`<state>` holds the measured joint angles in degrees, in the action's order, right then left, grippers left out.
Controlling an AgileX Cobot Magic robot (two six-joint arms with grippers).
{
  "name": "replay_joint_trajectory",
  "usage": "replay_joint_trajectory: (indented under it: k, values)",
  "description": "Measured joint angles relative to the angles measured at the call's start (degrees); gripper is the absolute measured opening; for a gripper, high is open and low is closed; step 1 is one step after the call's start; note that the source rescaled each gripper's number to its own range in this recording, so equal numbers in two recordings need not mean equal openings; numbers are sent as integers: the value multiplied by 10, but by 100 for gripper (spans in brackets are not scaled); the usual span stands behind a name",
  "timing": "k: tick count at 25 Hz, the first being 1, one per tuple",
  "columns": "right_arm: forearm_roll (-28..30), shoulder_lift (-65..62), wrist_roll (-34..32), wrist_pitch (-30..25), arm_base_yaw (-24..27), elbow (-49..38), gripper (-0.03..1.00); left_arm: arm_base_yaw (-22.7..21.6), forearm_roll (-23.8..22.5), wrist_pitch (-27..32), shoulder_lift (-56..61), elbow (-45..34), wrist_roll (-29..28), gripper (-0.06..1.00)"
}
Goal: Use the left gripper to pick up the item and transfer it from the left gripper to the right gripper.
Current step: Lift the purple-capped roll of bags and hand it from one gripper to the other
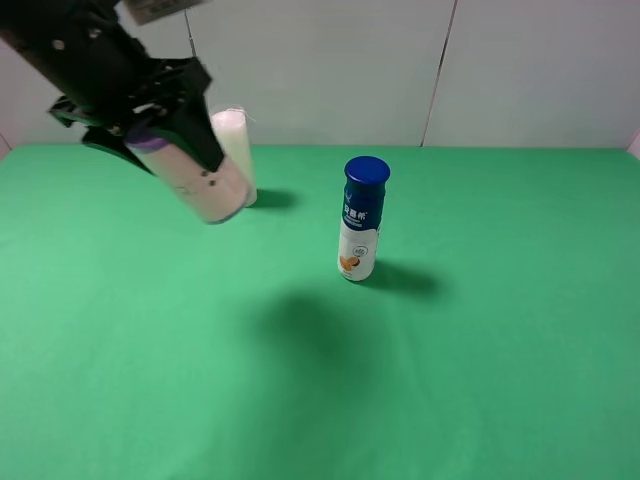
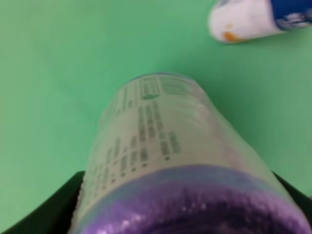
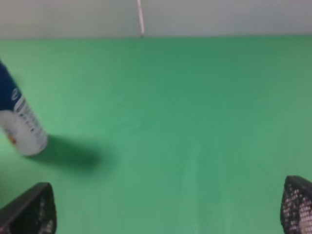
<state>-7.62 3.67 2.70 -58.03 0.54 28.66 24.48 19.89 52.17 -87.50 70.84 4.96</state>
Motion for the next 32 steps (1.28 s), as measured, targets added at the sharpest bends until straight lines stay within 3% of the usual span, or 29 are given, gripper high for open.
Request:
replay_joint_trajectory:
  k: [7,11,19,26,32]
  values:
    - [-65,129,76,56,0,41,100,67,28,-63,0,0,-10,0]
    - [-149,189,153,91,0,45,100,71,94,-79,0,0,-3,0]
    - [-314,226,321,152,0,45,100,71,223,-82,0,0,61,0]
    - [-361,226,378,154,-48,45,100,71,332,-77,0,0,128,0]
    - [-367,226,394,163,-122,45,100,71,371,-55,0,0,150,0]
